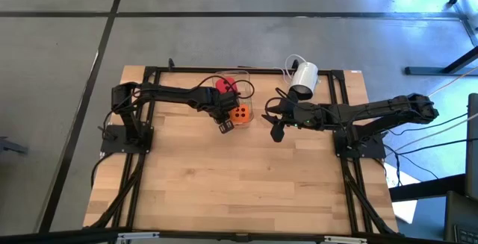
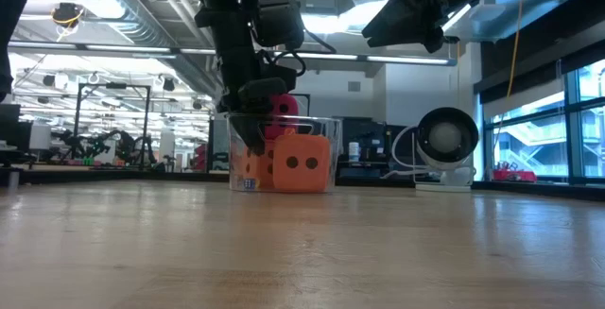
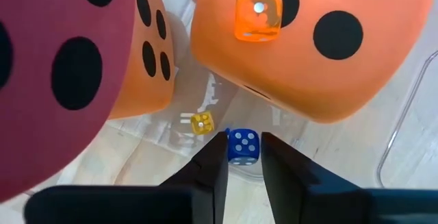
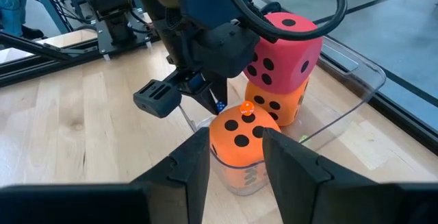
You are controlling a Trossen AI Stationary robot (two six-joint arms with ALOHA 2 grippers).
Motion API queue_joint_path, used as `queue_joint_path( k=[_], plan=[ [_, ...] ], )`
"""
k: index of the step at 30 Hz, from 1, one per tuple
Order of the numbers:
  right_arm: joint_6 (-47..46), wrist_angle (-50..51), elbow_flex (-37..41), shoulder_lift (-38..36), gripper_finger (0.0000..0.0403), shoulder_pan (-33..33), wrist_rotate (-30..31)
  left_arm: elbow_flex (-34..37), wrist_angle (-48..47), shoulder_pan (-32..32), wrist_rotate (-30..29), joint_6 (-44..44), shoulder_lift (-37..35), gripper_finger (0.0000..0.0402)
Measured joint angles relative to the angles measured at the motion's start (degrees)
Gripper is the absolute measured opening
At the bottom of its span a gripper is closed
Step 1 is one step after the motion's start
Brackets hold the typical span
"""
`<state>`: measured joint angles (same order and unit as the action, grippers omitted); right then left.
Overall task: Pick & Place Dice
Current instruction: Put the small blue die into the bin, then return to Home Position
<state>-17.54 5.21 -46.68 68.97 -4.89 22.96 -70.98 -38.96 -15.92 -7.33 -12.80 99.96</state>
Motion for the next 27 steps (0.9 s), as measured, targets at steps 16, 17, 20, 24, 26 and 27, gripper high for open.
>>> queue_joint_path(
  k=[16,17,20,24,26,27],
  plan=[
    [0.09,0.27,0.0,-0.71,0.0137,0.0,-0.49,0.39,-0.44,0.05,1.05,0.7,-3.47,0.012],
    [0.52,0.22,0.0,-1.38,0.0137,0.08,-1.92,0.36,-0.28,0.09,0.76,0.72,-5.21,0.0119],
    [2.37,0.17,0.0,-4.04,0.0137,0.58,-8.33,0.52,0.57,0.1,-0.16,0.76,-12.19,0.0116],
    [4.7,4.33,0.02,-8.85,0.0137,0.64,-10.02,4.54,5.81,1.07,-1.99,2.13,-24.28,0.0117],
    [4.75,5.15,1.96,-12.01,0.0137,0.59,-9.47,8.53,11.06,1.79,-1.47,2.12,-31.46,0.0119],
    [4.7,4.92,3.6,-13.96,0.0137,0.52,-9.46,11.12,13.6,2.23,-0.99,2.14,-35.54,0.012]
  ],
)
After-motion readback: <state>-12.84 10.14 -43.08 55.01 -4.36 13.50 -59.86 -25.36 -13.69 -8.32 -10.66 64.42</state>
